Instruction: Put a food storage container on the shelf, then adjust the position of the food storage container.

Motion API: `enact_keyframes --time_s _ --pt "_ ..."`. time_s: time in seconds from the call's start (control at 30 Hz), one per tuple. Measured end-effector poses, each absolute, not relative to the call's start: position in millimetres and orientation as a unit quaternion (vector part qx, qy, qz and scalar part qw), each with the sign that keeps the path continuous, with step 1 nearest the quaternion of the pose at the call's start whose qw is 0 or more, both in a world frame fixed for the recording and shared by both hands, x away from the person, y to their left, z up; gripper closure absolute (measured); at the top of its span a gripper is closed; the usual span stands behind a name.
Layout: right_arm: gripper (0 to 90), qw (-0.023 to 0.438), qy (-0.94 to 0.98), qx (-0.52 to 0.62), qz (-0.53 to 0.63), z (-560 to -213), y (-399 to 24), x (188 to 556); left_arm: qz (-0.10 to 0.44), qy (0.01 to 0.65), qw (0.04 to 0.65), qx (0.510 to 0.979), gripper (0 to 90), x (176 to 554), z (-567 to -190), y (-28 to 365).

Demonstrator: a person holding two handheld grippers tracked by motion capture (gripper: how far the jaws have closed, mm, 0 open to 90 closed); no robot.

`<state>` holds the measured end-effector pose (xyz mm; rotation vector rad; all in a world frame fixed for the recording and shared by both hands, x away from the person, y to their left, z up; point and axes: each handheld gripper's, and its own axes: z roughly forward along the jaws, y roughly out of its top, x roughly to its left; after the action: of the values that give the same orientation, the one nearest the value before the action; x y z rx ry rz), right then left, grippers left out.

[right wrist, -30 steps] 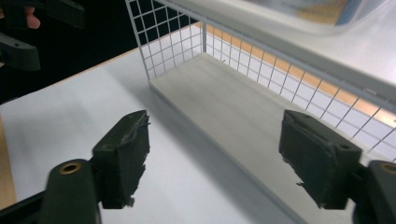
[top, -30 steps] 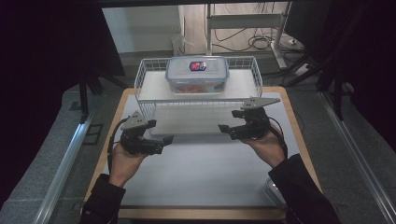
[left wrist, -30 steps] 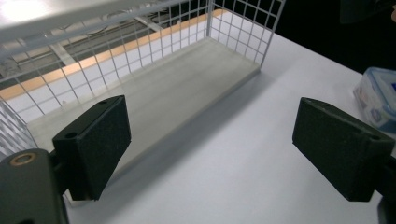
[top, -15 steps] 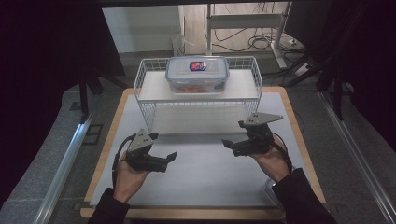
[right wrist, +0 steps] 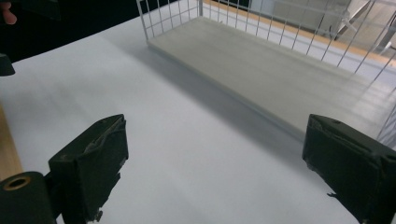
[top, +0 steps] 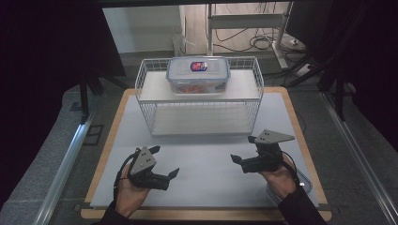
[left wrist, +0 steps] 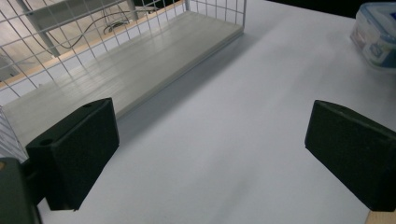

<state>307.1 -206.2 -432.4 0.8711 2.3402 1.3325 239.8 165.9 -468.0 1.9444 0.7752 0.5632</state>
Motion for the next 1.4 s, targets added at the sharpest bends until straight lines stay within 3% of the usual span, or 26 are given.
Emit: enact_keyframes --time_s 0.43,0.97,1.03,1.1,1.2,1.3,1.4 --pt "6.8 0.152 0.826 0.322 0.436 -459 -223 288 0.23 0.327 0.419 0.815 1.6 233 -499 161" --pt "3.0 0.142 0.835 0.339 0.409 -464 -227 285 0.23 0.342 0.43 0.803 1.7 234 -498 168" --pt "13.1 0.146 0.836 0.347 0.399 -463 -229 281 0.227 0.343 0.428 0.805 1.7 234 -499 167" --pt "35.2 0.149 0.835 0.354 0.394 -460 -236 276 0.226 0.342 0.428 0.805 1.7 235 -500 166" --pt "61.1 0.15 0.838 0.349 0.391 -454 -248 267 0.223 0.343 0.434 0.802 1.7 235 -499 166" --pt "79.5 0.152 0.833 0.354 0.396 -452 -266 255 0.227 0.343 0.435 0.801 1.8 235 -499 166" --pt "89.1 0.152 0.831 0.366 0.391 -453 -285 246 0.223 0.346 0.436 0.8 1.8 237 -500 167"
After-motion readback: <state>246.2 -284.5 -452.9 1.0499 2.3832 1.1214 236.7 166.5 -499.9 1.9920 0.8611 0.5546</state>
